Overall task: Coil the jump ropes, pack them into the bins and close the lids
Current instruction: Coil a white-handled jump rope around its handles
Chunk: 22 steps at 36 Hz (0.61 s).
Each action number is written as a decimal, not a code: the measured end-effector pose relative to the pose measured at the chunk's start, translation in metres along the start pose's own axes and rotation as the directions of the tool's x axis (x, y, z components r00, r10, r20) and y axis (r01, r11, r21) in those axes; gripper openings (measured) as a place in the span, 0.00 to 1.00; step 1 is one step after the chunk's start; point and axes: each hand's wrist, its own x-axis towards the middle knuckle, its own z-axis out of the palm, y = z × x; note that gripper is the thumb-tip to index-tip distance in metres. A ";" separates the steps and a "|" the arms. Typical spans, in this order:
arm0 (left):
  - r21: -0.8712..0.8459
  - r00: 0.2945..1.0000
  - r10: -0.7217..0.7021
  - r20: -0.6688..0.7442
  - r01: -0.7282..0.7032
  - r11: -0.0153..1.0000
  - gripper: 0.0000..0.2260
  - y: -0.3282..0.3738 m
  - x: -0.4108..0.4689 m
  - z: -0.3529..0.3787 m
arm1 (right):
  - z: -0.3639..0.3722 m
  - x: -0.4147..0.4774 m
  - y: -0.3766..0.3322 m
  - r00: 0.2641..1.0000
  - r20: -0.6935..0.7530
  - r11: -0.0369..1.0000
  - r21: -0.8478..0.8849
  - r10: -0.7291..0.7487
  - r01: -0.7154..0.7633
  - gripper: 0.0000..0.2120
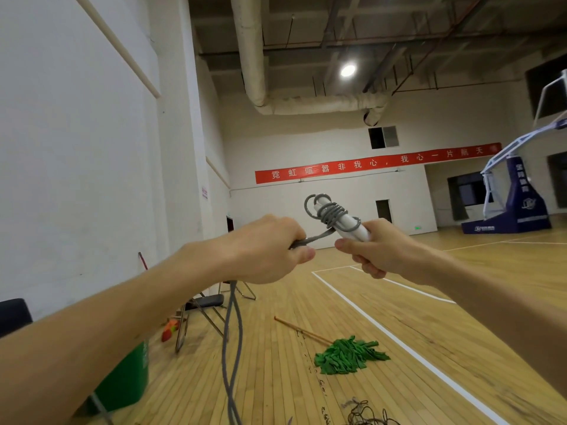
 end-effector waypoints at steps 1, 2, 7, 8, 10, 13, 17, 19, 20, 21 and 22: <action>0.065 1.000 0.017 -0.014 -0.016 0.998 0.16 0.000 0.000 -0.003 | 0.001 -0.001 -0.001 1.000 0.017 0.999 -0.031 0.007 -0.006 0.09; 0.135 0.999 0.041 -0.029 -0.037 0.990 0.14 0.001 0.001 -0.007 | 0.001 -0.002 -0.002 0.999 0.030 0.998 -0.068 0.012 -0.010 0.09; 0.354 0.974 0.202 -0.100 -0.155 0.922 0.09 0.003 0.001 -0.022 | 0.002 -0.006 -0.006 0.992 0.111 0.966 -0.258 0.055 -0.024 0.13; 0.373 0.967 0.234 -0.098 -0.182 0.910 0.09 0.004 0.002 -0.025 | 0.002 -0.007 -0.006 0.989 0.131 0.961 -0.276 0.068 -0.030 0.14; 0.406 0.955 0.287 -0.078 -0.233 0.884 0.09 0.004 0.005 -0.028 | 0.002 -0.009 -0.008 0.981 0.170 0.954 -0.297 0.098 -0.044 0.14; 0.437 0.939 0.338 -0.061 -0.280 0.855 0.08 0.002 0.010 -0.030 | 0.002 -0.013 -0.012 0.959 0.238 0.944 -0.322 0.154 -0.072 0.13; 0.363 0.934 0.355 -0.039 -0.318 0.876 0.08 0.002 0.014 -0.033 | 0.010 -0.021 -0.021 0.934 0.299 0.910 -0.410 0.195 -0.059 0.13; 0.290 0.933 0.360 -0.029 -0.337 0.896 0.07 0.002 0.016 -0.035 | 0.016 -0.027 -0.027 0.921 0.339 0.895 -0.445 0.193 -0.024 0.12; 0.255 0.934 0.356 -0.024 -0.338 0.906 0.07 0.002 0.017 -0.036 | 0.018 -0.031 -0.029 0.913 0.362 0.894 -0.448 0.185 -0.003 0.12; 0.217 0.937 0.348 -0.023 -0.335 0.917 0.07 0.002 0.018 -0.037 | 0.021 -0.034 -0.032 0.907 0.383 0.894 -0.448 0.175 0.017 0.12; 0.175 0.941 0.339 -0.023 -0.330 0.928 0.07 0.001 0.018 -0.038 | 0.023 -0.037 -0.034 0.902 0.399 0.894 -0.447 0.164 0.035 0.12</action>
